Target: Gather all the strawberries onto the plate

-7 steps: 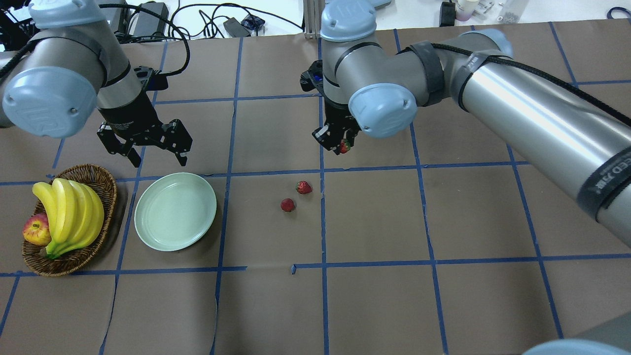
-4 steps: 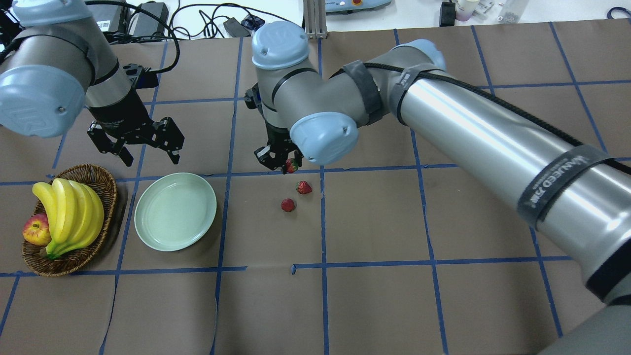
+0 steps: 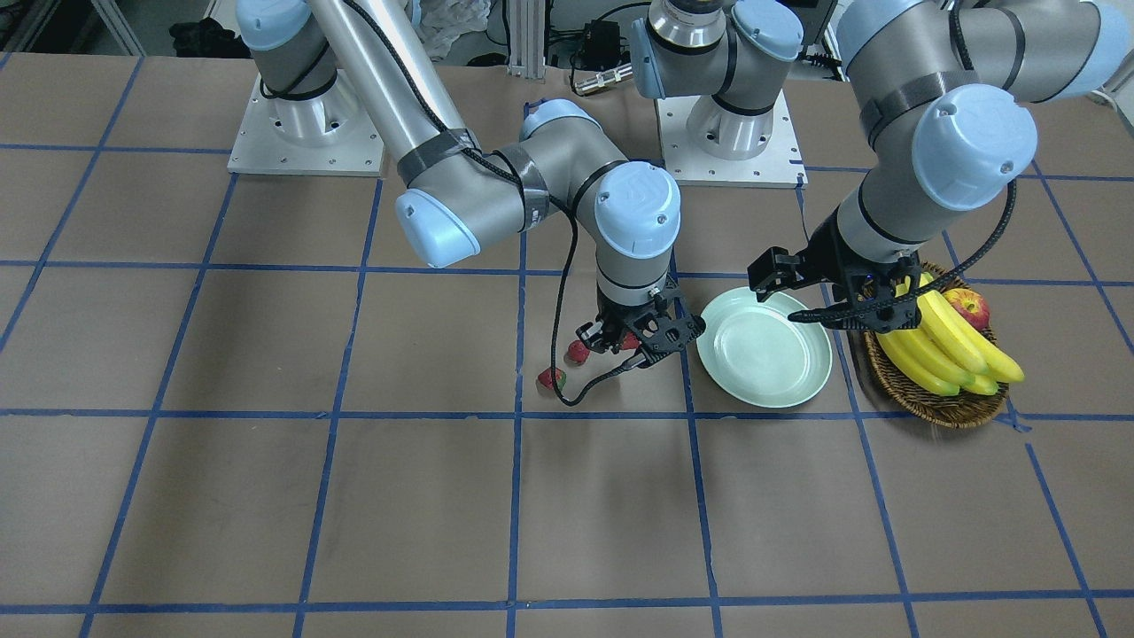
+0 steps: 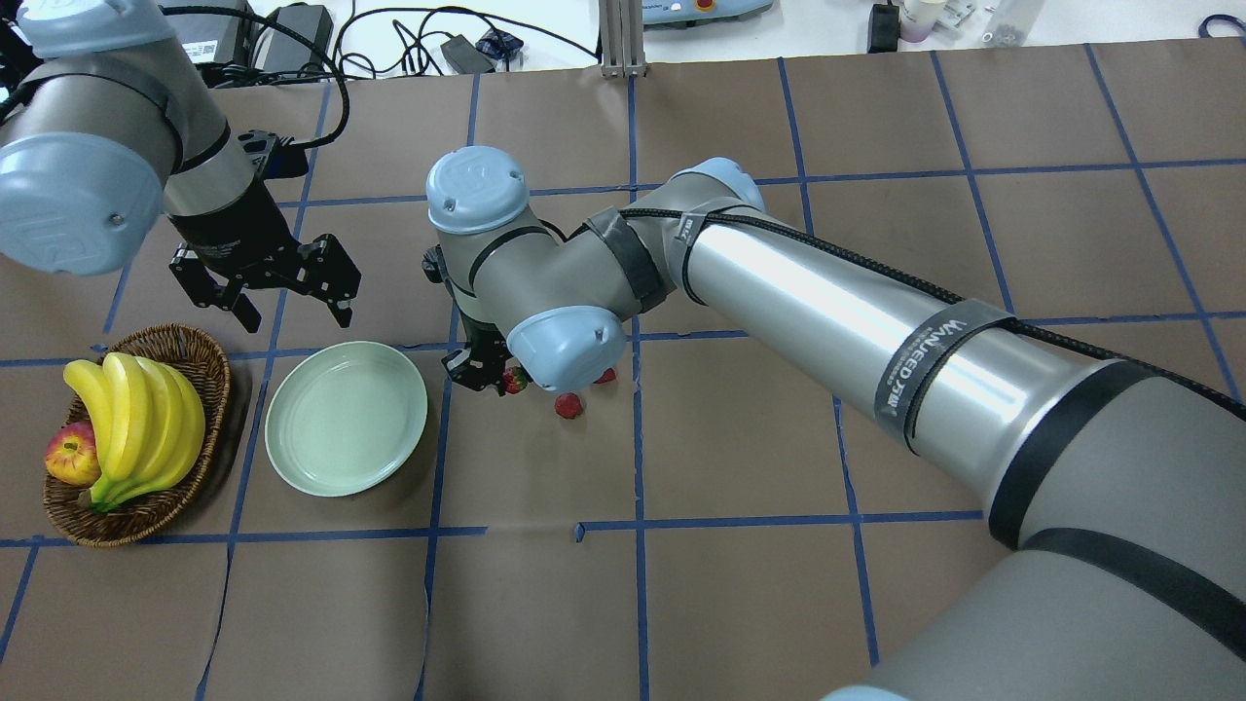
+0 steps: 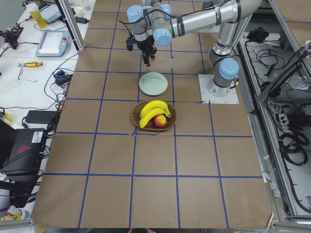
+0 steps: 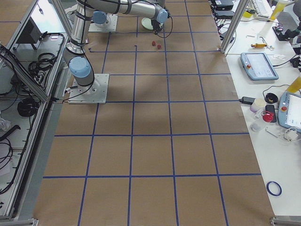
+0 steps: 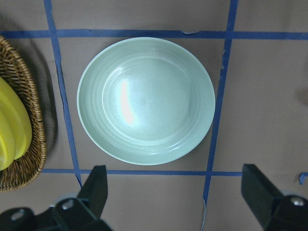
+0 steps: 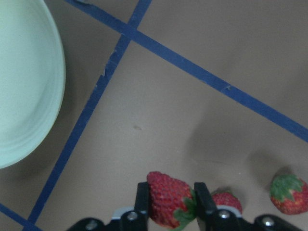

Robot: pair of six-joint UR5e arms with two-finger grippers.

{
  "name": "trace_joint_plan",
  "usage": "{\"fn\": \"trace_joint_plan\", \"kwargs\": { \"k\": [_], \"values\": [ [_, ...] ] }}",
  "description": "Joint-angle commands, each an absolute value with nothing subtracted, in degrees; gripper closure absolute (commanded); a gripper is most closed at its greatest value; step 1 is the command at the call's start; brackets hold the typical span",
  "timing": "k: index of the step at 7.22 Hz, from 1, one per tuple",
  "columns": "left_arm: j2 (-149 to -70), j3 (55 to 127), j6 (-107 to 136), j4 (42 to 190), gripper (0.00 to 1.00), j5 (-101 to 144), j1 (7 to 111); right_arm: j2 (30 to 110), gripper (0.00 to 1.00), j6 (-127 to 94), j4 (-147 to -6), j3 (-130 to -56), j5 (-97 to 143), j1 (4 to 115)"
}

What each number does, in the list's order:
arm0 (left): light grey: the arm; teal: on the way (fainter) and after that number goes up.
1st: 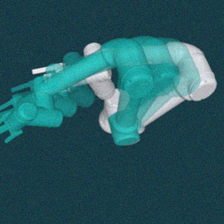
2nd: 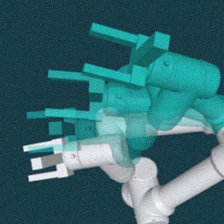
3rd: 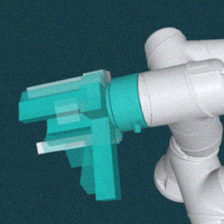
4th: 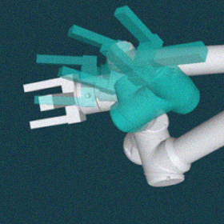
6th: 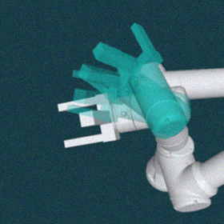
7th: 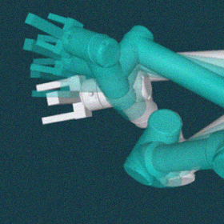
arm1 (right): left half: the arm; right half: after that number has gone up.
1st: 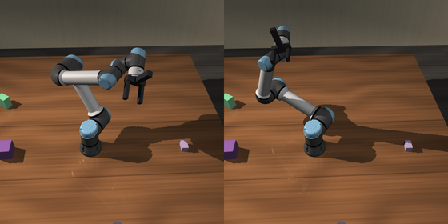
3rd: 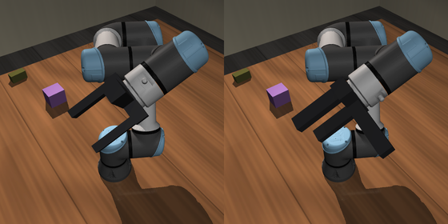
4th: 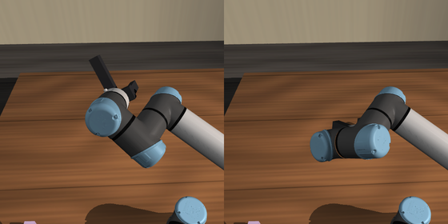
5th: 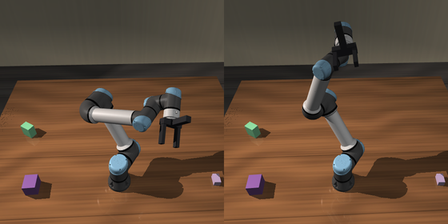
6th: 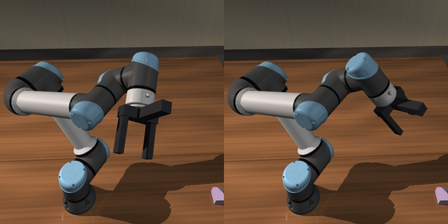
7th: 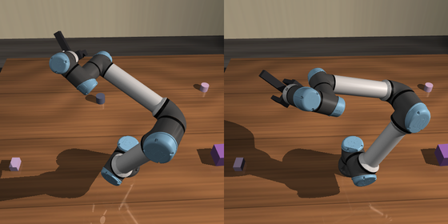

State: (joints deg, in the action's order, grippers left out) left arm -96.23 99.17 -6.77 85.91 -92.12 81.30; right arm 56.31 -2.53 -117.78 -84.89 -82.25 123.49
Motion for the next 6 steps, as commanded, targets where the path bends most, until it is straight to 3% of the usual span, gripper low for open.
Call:
{"fn": "trace_joint_plan", "kwargs": {
  "k": [1,2,3,4,5,6],
  "values": [
    [-96.24,99.23,-6.77,86.04,0.00,-92.28,81.30,54.32,0.95,-2.02,-118.65,-85.16,-82.09,123.57],
    [-96.24,99.23,-6.77,86.04,0.00,-92.37,81.30,53.88,0.70,-2.02,-118.65,-85.34,-82.00,123.57],
    [-96.33,99.32,-6.77,86.22,0.00,-92.37,81.30,53.88,0.22,-2.02,-118.57,-85.34,-82.09,123.57],
    [-96.33,99.32,-6.77,86.31,0.00,-92.37,81.30,53.79,0.19,-1.85,-118.56,-85.43,-82.09,123.57],
    [-96.42,99.32,-6.77,86.31,0.00,-92.29,81.30,54.05,0.03,-1.58,-118.48,-84.82,-82.09,123.57],
    [-96.59,99.40,-6.59,86.31,0.00,-92.11,81.30,54.57,0.00,-0.02,-118.22,-84.03,-82.87,123.49]
  ]
}}
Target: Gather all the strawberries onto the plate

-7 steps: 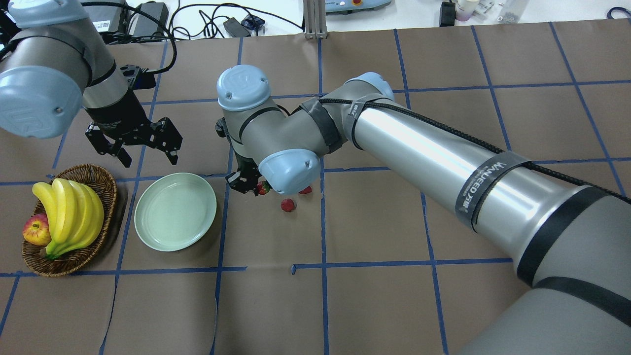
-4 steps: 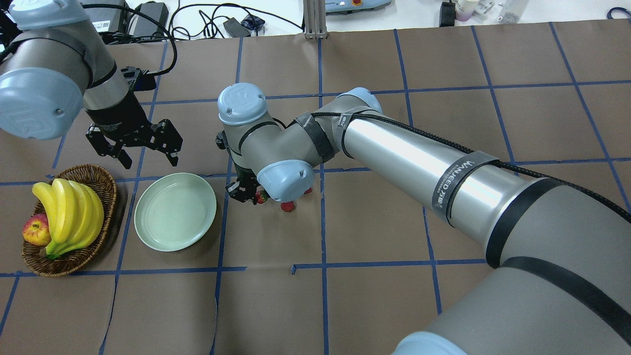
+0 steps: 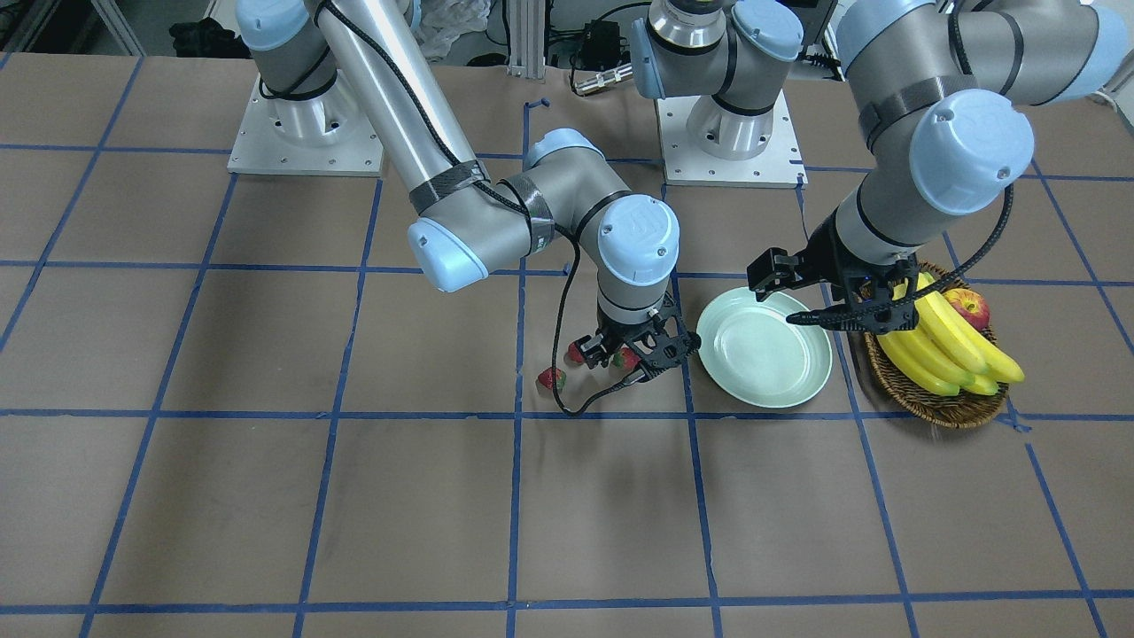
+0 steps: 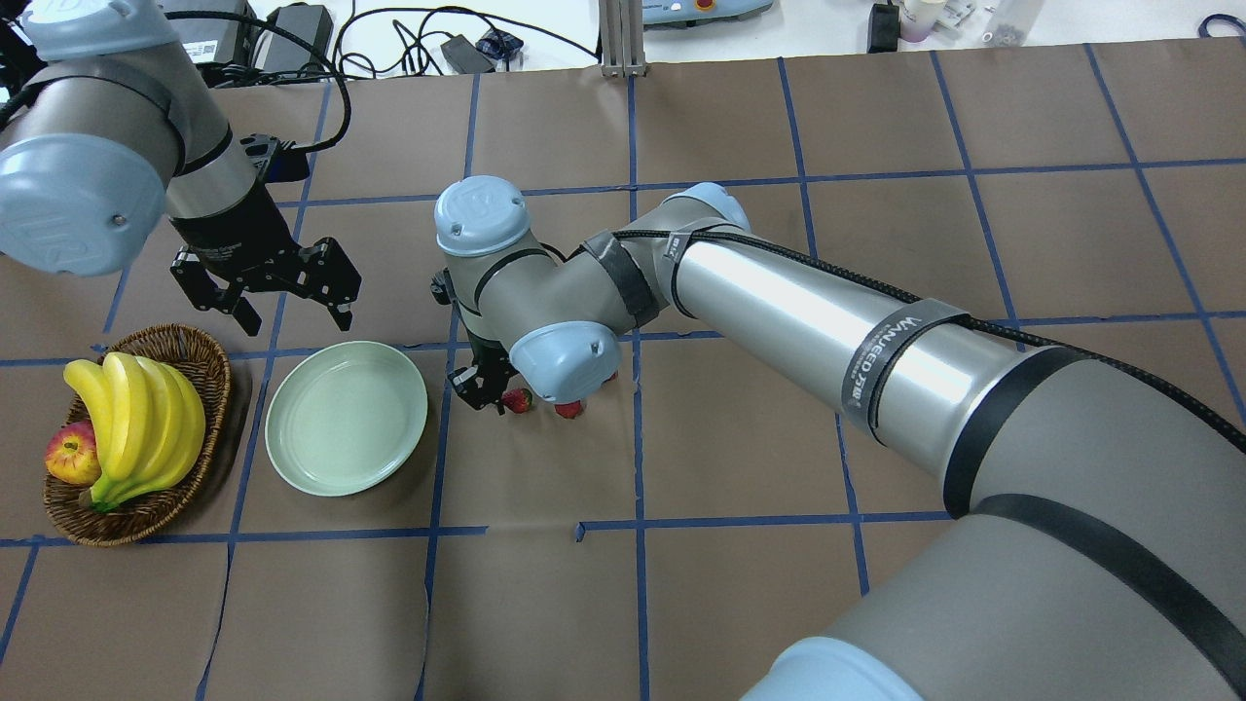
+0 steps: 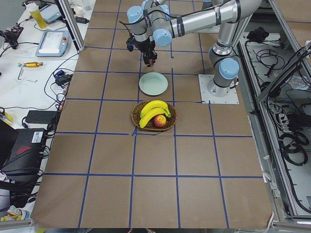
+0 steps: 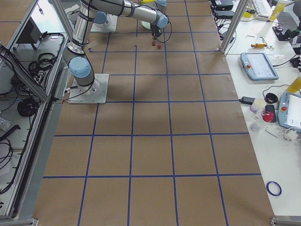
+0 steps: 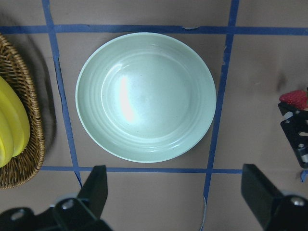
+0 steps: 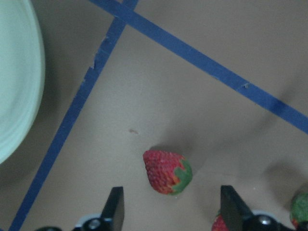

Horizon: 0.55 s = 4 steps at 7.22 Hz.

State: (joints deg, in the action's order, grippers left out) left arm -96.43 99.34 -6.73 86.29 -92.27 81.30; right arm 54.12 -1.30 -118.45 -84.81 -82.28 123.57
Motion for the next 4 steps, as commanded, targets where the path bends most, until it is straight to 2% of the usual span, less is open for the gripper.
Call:
{"fn": "trace_joint_plan", "kwargs": {
  "k": [1,4],
  "values": [
    [-96.77,99.40,-6.24,86.31,0.00,-91.85,81.30,55.62,0.00,0.17,-117.86,-83.68,-83.40,123.40],
    [-96.50,98.61,-6.16,85.78,0.00,-92.20,81.39,67.20,0.00,-0.88,-105.78,-83.67,-87.36,117.02]
  ]
}}
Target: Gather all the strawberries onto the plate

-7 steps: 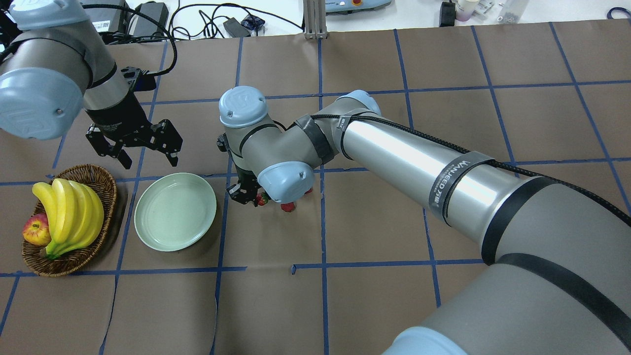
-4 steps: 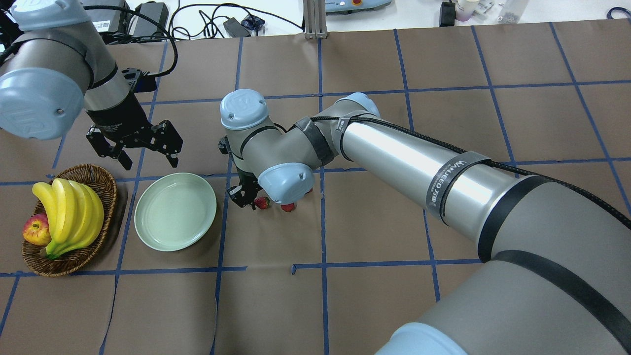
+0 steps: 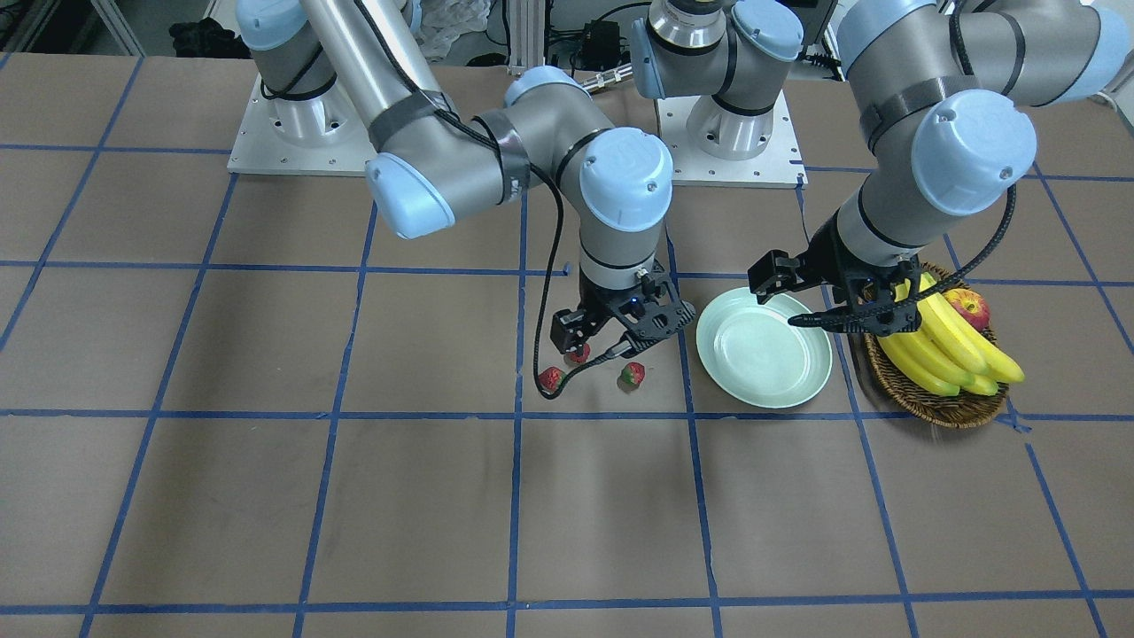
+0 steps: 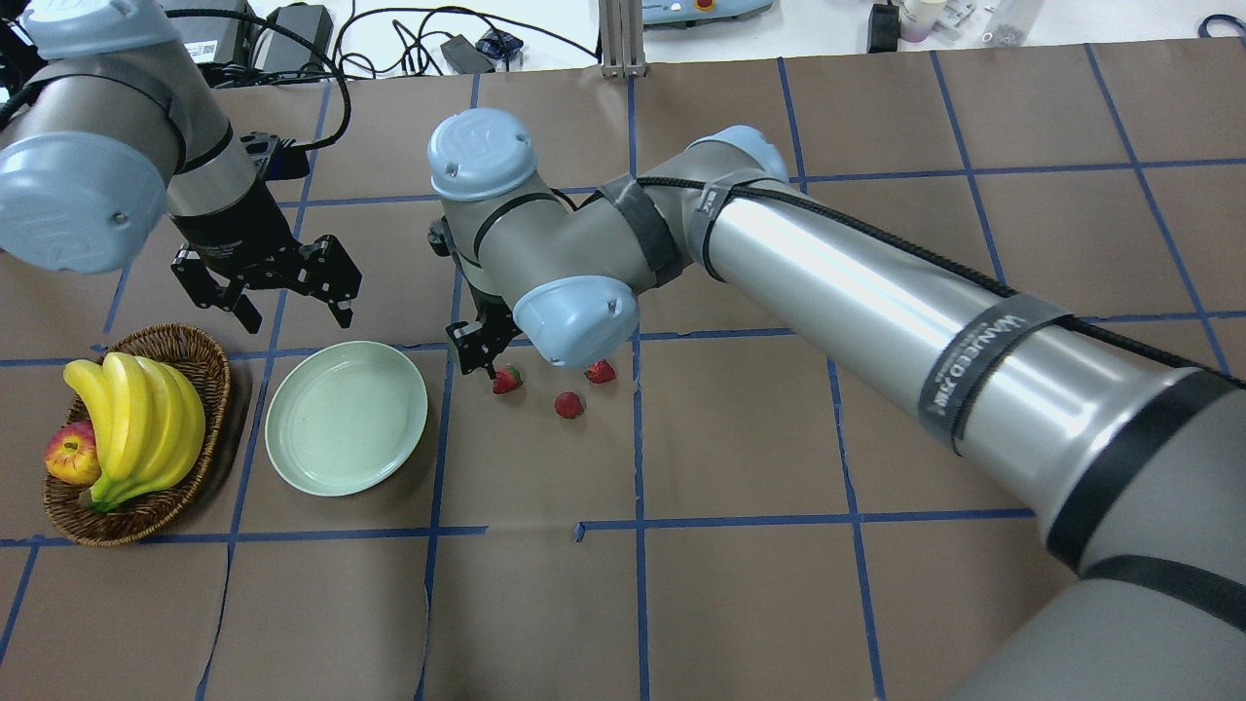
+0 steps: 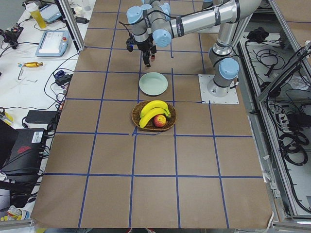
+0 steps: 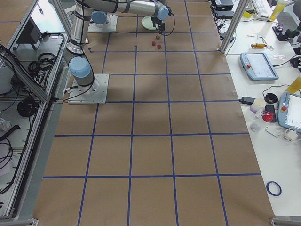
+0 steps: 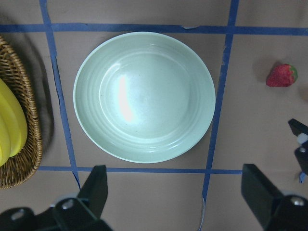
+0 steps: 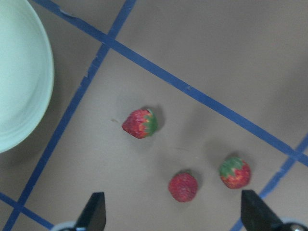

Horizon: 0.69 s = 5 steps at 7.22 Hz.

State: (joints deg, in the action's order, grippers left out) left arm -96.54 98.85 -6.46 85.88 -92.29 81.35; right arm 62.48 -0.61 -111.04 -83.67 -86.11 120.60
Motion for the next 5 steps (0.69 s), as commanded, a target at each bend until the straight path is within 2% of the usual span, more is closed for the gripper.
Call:
{"fn": "trace_joint_plan", "kwargs": {
  "k": [1,3,5],
  "values": [
    [-96.33,98.53,-6.07,85.78,0.00,-92.37,82.17,71.50,0.00,-1.05,-100.25,-83.67,-85.97,112.55],
    [-95.54,97.57,-5.80,85.52,0.00,-92.29,82.62,78.71,0.00,-0.71,-93.54,-83.76,-86.57,105.68],
    [-95.89,95.63,-1.26,84.91,0.00,-92.28,84.01,82.24,0.00,-0.01,-89.32,-83.50,-89.45,99.17]
  ]
}}
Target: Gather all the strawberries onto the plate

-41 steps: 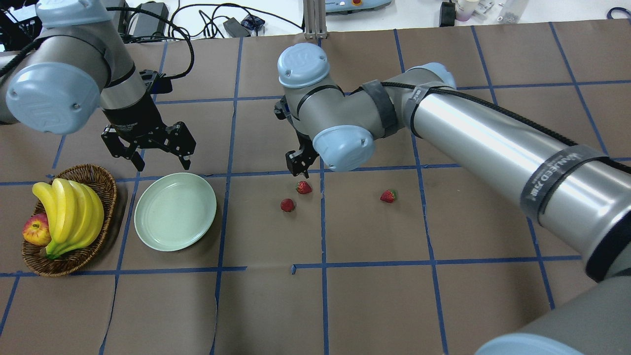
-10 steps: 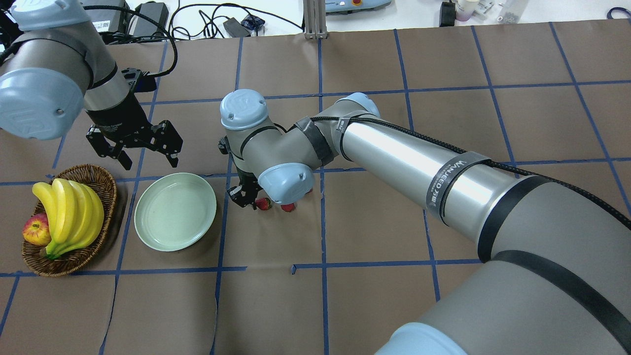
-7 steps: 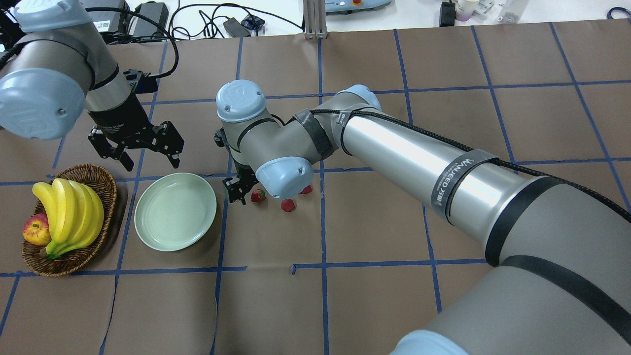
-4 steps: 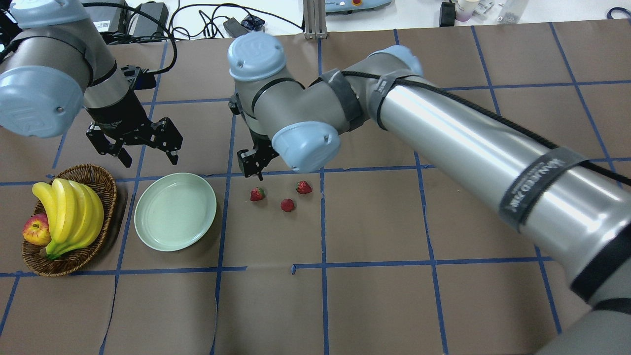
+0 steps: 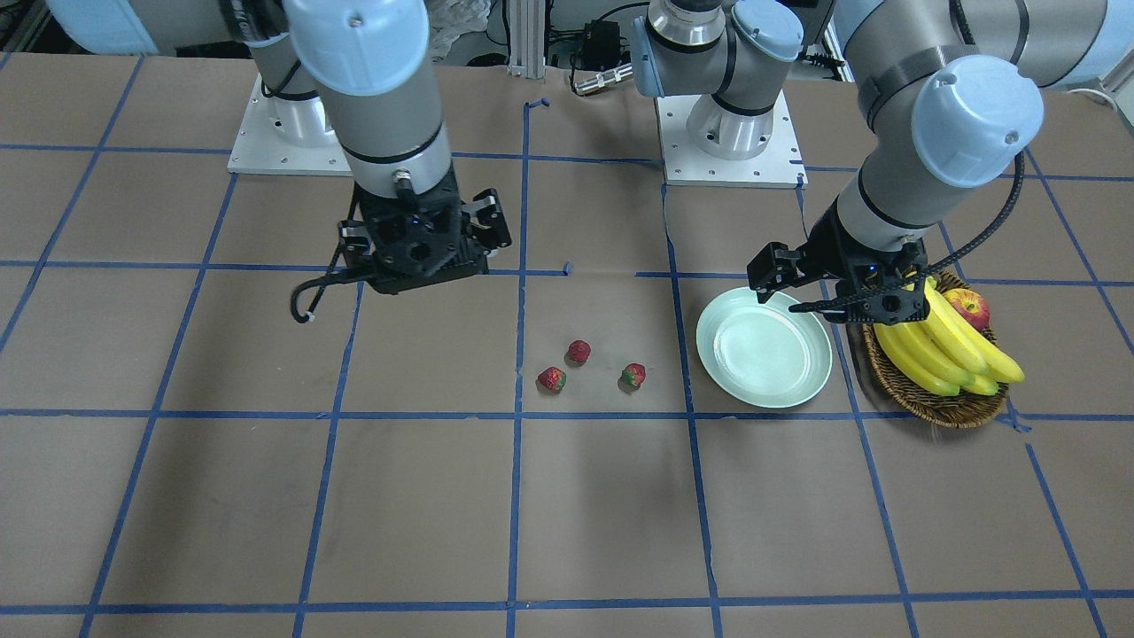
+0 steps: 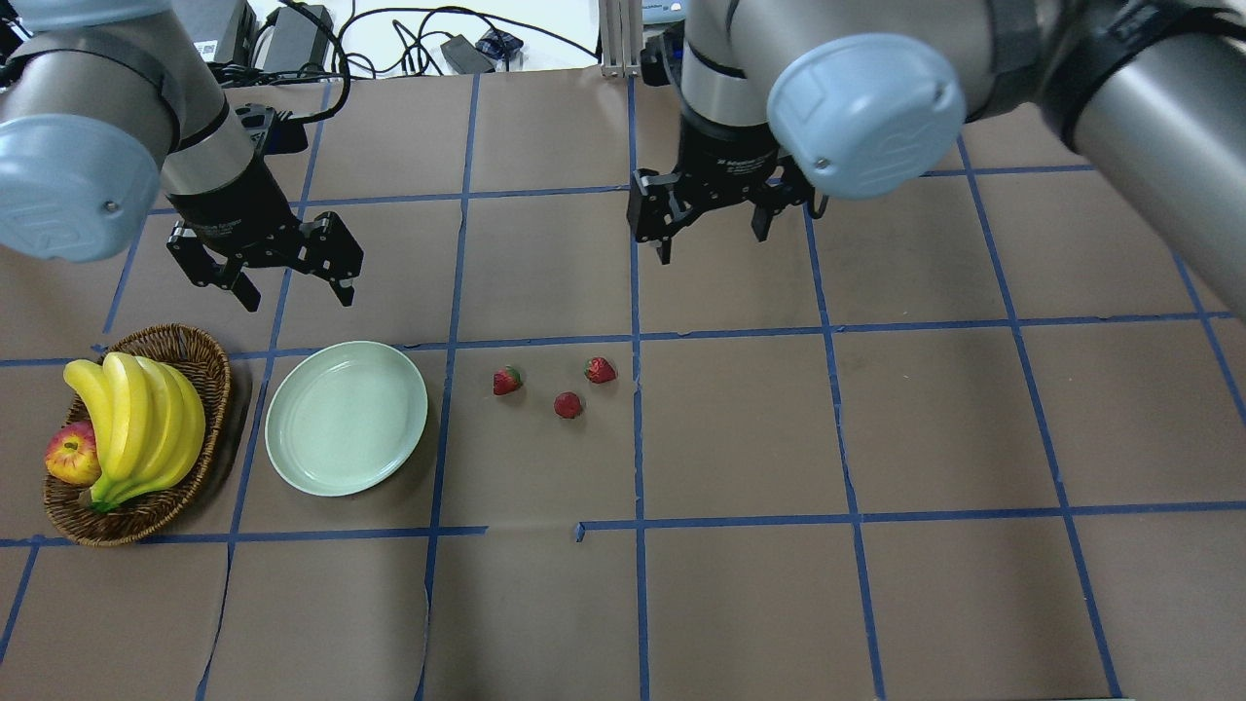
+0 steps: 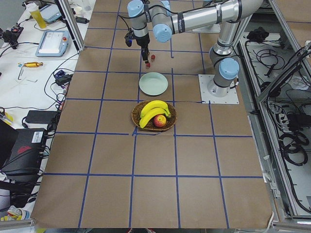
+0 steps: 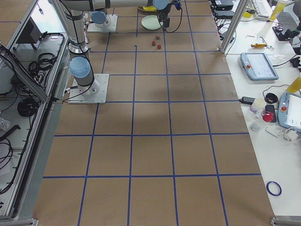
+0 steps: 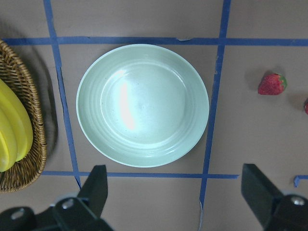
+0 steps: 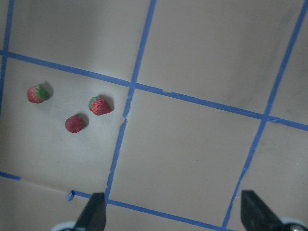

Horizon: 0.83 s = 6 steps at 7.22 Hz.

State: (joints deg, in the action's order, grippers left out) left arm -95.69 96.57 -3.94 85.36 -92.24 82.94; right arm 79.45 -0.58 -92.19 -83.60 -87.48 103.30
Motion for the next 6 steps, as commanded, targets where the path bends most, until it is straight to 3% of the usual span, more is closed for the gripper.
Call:
{"fn": "trace_joint_plan", "kwargs": {
  "k": [1,6],
  "values": [
    [-95.80,95.54,-0.80,82.38,0.00,-93.59,86.98,83.31,0.00,0.09,-87.82,-83.50,-89.91,96.88],
    [-96.77,95.80,-0.62,81.04,0.00,-95.19,89.65,83.67,0.00,3.35,-86.83,-83.32,-89.12,92.28]
  ]
}}
